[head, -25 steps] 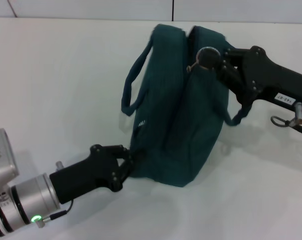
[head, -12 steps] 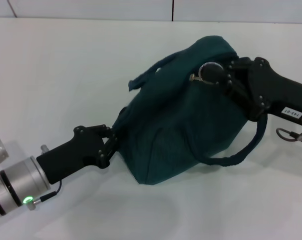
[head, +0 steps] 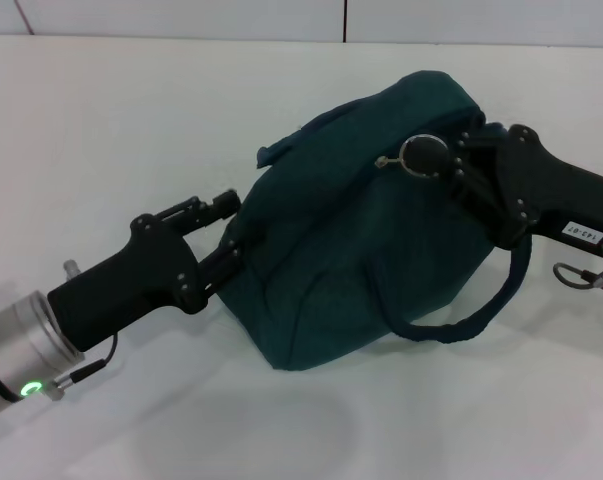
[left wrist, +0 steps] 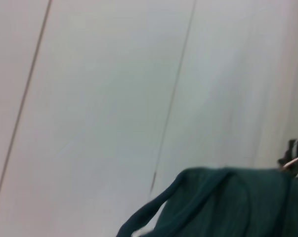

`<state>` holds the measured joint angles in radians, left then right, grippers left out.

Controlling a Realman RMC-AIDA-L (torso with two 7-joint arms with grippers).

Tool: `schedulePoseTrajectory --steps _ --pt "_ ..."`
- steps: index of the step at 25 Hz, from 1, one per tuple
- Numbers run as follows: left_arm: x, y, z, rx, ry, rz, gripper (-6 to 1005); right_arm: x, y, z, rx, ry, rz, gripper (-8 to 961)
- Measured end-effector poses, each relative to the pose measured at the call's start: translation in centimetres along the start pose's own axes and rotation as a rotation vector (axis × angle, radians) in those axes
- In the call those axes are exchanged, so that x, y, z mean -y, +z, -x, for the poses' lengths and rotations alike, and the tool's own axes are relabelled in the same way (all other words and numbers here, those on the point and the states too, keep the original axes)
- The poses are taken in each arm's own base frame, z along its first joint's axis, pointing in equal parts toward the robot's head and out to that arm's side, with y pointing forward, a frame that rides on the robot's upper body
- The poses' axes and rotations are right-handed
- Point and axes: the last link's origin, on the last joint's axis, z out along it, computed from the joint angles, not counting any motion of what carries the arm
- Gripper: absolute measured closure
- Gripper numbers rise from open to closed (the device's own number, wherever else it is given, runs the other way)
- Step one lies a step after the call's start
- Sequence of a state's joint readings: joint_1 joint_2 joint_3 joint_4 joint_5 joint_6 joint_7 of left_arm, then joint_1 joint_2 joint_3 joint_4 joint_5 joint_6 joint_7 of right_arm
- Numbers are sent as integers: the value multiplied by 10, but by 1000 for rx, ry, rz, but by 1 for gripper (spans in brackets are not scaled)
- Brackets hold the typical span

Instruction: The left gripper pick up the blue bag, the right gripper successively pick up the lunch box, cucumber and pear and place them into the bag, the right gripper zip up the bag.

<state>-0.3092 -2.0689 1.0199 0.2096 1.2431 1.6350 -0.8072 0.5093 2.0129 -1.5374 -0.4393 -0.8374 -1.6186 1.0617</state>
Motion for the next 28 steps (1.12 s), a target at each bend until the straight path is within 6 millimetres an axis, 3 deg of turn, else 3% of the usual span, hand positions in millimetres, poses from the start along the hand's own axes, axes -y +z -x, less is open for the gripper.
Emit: schedulePoseTrajectory --steps 7,18,28 --pt "-7 0 -12 -65 20 67 497 0 0 0 0 -10 -1 943" --pt "-9 18 -18 -76 5 127 511 0 0 1 6 -21 -3 943" --pt "-9 22 -19 -72 5 145 696 2 0 4 24 -29 -12 943"
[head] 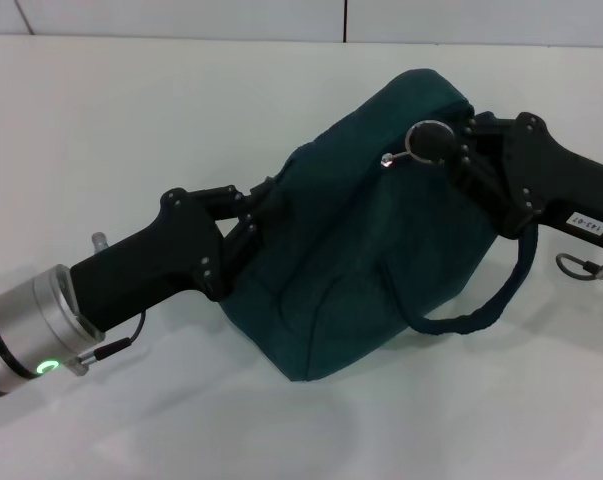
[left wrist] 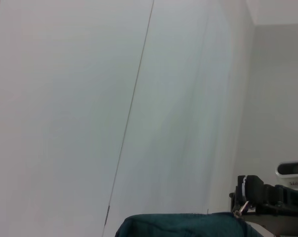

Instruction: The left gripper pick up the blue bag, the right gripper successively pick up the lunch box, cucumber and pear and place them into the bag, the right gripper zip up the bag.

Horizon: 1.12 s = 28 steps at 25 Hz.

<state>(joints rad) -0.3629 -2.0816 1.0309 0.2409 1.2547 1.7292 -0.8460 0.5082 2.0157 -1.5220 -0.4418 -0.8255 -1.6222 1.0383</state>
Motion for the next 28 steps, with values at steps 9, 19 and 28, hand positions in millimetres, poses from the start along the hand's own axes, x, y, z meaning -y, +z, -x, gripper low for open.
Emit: schedulePoseTrajectory --steps 9,19,28 --pt "1 -2 -1 14 7 9 943 2 -4 2 18 -2 -24 943" --pt "5 -11 -9 71 59 68 950 9 -25 8 79 3 -137 943" --pt "12 -18 -14 78 81 52 956 15 -45 2 92 32 -236 942"
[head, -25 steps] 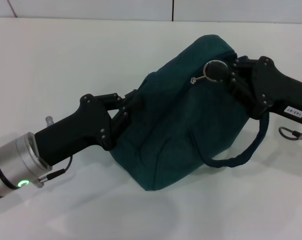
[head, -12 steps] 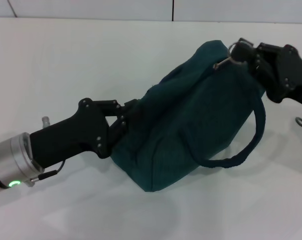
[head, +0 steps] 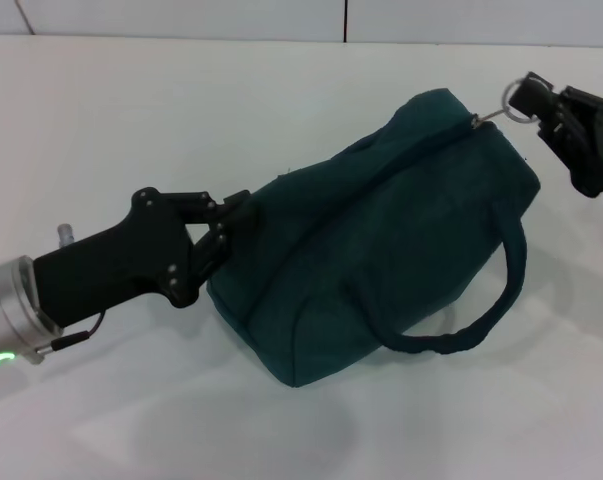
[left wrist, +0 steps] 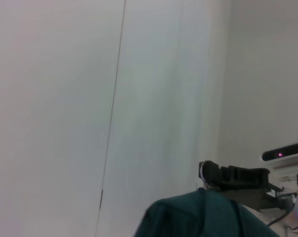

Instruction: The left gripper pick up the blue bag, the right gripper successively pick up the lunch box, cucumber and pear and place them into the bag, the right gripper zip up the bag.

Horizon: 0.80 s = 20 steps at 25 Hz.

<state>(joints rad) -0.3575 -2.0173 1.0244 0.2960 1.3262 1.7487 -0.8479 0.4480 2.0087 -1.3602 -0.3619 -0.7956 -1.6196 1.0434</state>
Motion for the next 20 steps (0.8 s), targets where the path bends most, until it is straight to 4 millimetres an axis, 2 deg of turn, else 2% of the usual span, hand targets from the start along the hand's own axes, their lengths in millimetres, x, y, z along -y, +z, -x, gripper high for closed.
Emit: schedulePoseTrajectory --steps 9,13,20 --pt "16 -10 -12 -15 39 -58 962 3 -24 -3 9 -1 -84 942" --pt "21 -10 -17 -22 51 -66 954 0 -27 -8 -3 11 -83 942" --pt "23 10 -20 -5 -21 12 923 -6 -21 -13 -19 27 -46 942"
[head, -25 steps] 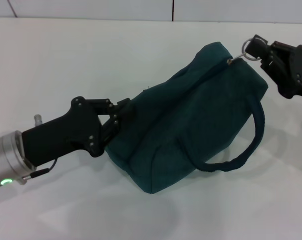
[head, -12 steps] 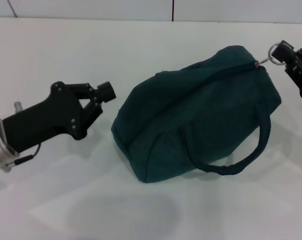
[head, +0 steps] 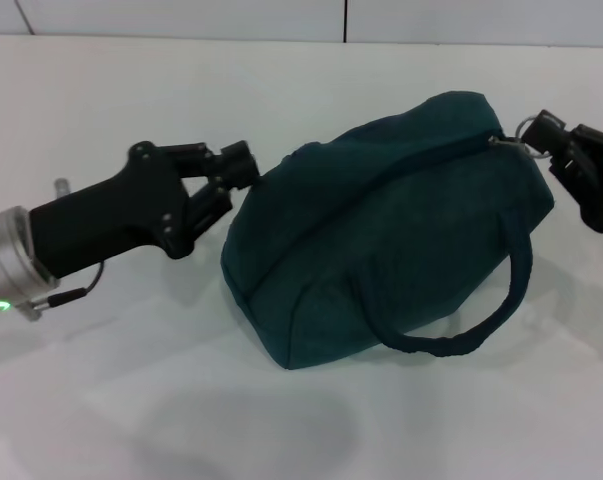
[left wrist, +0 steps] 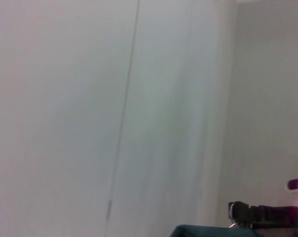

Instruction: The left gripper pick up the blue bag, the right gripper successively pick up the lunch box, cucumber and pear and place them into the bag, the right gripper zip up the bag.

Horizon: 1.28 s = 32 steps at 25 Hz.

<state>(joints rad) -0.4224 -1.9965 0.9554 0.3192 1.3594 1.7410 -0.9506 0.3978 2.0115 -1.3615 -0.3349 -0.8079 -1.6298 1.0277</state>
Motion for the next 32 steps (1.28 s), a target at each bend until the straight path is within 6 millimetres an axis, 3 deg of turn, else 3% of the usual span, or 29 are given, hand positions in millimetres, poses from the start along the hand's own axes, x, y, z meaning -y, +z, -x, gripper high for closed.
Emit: schedulePoseTrajectory --steps 13,15,21,31,32 --pt "-2 15 3 68 -82 77 708 -4 2 -4 -18 8 21 942" --pt "-3 18 5 86 -92 79 525 -4 2 -4 -18 8 23 942" --pt "-1 21 6 100 -34 58 547 -8 -1 -3 -6 12 43 942" --pt "4 22 2 116 15 65 941 -12 -2 -5 -6 14 57 942" --pt "4 22 2 117 18 63 942 -12 -2 -5 -6 14 59 942"
